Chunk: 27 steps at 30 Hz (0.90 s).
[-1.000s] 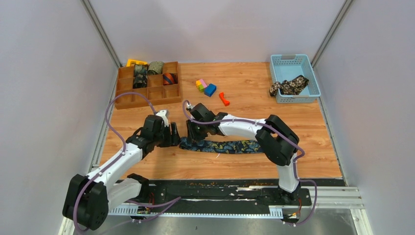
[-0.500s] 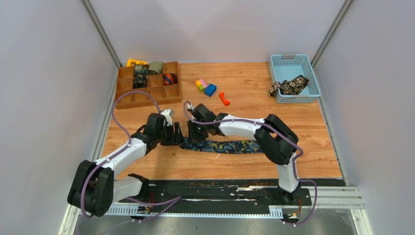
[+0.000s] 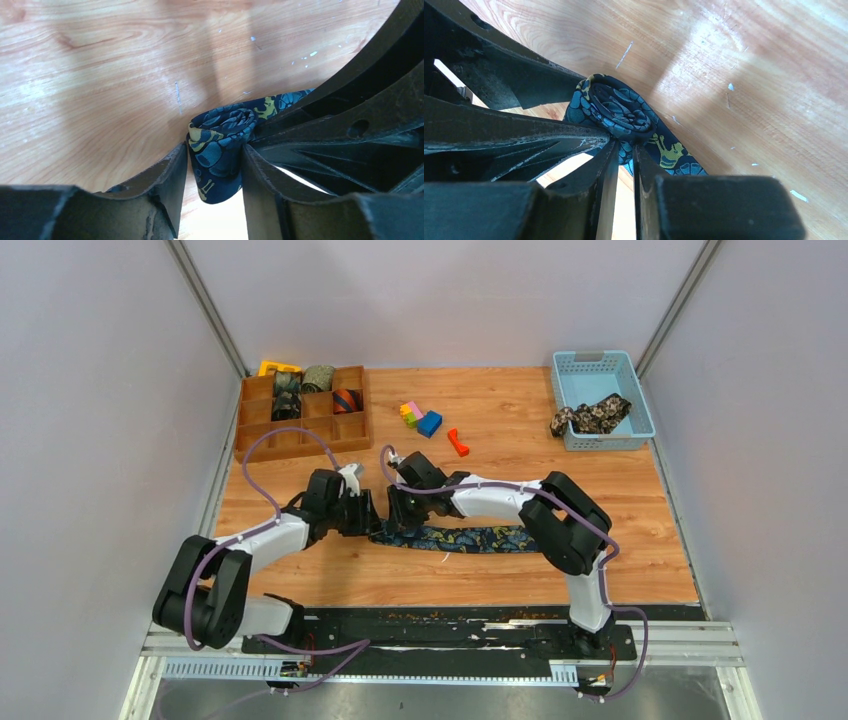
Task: Roll the ties
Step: Roll the tie at the center of the board.
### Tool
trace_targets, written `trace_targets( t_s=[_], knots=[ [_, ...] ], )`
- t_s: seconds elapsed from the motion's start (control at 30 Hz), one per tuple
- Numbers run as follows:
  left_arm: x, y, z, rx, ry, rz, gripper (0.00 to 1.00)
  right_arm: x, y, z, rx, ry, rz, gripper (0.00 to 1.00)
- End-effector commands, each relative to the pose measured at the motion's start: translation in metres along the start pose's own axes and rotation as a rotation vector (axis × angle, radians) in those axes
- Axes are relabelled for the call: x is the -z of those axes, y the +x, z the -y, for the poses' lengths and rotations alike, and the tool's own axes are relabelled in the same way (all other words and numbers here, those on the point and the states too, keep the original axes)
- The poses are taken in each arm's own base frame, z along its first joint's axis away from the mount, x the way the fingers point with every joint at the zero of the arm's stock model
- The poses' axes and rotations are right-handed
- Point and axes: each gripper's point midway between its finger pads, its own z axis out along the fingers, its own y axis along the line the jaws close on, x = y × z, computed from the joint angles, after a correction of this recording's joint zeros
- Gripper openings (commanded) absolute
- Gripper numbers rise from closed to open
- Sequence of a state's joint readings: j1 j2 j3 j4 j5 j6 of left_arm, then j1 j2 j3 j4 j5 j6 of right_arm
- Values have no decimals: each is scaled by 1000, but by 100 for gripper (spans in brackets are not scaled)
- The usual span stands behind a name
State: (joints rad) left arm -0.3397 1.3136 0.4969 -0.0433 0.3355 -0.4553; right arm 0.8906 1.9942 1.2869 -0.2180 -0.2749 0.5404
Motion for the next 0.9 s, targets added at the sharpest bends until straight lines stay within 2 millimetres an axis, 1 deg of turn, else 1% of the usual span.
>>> trace_targets(
  t_s=[0.0, 0.13, 0.23, 0.33, 0.53, 0.73, 0.87],
  knots=[
    [-5, -8, 10, -4, 63, 31, 48, -10, 12, 23, -6, 53, -23, 17],
    [-3, -9, 17, 2, 103, 41, 36, -5, 7, 20, -9, 44, -8, 18],
    [-2, -8, 14, 0, 82, 38, 29, 3, 0, 14, -8, 32, 8, 19],
    [2, -7, 9, -13, 33, 31, 27, 14, -9, 7, -8, 20, 34, 23],
    [15, -11, 5, -91, -104, 40, 26, 29, -21, -1, -17, 13, 66, 25],
    [30, -13, -3, -135, -231, 53, 24, 43, -25, -5, -18, 15, 93, 26],
    [34, -15, -6, -167, -293, 53, 23, 53, -24, -2, -13, 35, 107, 27]
  ],
)
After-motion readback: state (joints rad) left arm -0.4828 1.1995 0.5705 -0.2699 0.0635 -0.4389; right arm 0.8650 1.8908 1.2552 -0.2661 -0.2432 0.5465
